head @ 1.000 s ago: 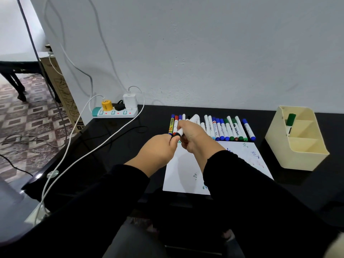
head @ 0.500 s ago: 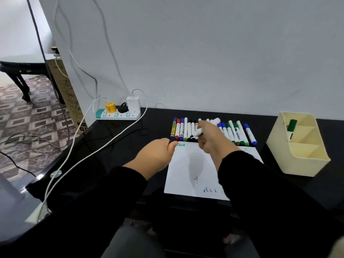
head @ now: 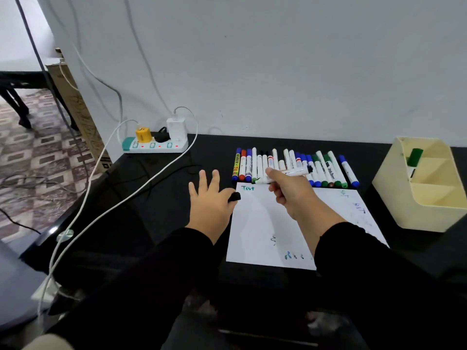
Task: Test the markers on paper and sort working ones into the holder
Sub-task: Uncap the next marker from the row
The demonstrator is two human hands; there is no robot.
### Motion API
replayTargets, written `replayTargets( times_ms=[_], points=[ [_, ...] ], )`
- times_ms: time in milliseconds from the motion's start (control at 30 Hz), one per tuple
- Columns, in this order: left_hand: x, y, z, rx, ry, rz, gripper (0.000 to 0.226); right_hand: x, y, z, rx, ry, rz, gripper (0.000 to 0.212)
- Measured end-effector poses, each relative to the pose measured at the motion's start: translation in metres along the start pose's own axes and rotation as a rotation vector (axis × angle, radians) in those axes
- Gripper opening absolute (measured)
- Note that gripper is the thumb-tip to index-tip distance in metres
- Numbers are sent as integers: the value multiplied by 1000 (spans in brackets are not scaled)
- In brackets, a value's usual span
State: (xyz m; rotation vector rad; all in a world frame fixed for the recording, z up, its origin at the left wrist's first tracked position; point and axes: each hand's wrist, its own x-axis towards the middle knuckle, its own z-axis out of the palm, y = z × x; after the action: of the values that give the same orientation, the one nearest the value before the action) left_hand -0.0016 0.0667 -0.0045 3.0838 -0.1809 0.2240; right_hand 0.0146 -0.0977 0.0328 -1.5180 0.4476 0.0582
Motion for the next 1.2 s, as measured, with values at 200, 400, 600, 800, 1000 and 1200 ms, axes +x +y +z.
replayTargets(
  times_ms=[200,400,600,800,1000,1200],
  points=[
    [10,-4,21,-216,-135,-36,40,16,15,15,-189,50,-210,23],
    [15,-5,25,-307,-190,-86,44,29,31,25,-316,40,-333,29],
    [13,-5,24,-327,-178,-77,43,36,39,25,-354,72,-393,32],
    [14,-4,23,-306,-201,-83,44,35,38,26,-340,77,-394,31],
    [13,-4,24,-303,-187,-87,45,35,39,31,-493,52,-446,29],
    [12,-5,24,-312,-184,-80,44,35,38,27,-367,84,-409,33]
  ],
)
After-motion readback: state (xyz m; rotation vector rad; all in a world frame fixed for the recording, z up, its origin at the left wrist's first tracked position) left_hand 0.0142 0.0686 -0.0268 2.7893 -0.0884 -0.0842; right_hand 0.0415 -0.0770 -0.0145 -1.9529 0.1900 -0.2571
